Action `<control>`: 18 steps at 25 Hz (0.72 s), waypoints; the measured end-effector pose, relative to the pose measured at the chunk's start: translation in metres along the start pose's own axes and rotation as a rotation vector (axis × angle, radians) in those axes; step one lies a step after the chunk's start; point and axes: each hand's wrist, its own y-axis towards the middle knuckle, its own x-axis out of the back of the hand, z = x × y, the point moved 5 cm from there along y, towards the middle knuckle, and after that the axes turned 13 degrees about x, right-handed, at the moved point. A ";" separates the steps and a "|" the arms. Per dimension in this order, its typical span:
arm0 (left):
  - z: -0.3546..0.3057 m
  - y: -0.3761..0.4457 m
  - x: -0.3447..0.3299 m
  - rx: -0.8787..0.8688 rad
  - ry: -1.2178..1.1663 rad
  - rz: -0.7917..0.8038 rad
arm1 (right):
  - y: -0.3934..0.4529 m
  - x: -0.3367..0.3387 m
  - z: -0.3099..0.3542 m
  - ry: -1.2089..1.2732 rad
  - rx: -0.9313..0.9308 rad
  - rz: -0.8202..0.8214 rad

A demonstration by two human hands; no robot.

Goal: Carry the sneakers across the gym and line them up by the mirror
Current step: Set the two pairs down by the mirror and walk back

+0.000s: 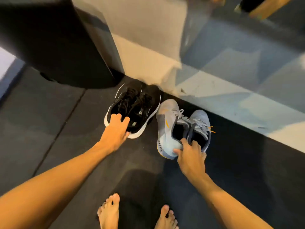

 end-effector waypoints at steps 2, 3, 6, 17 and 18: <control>0.008 0.016 -0.031 0.037 -0.042 0.013 | -0.002 -0.045 0.001 0.041 -0.021 -0.025; 0.011 0.020 -0.044 0.050 -0.073 0.013 | -0.003 -0.065 0.001 0.068 -0.027 -0.021; 0.010 0.025 -0.073 0.055 -0.103 0.037 | 0.000 -0.102 0.004 0.130 -0.058 0.013; -0.053 0.006 0.027 0.021 -0.112 0.270 | 0.021 0.030 0.024 0.465 0.187 0.207; -0.069 -0.002 0.058 -0.067 -0.131 0.280 | 0.019 0.070 0.034 0.490 0.227 0.164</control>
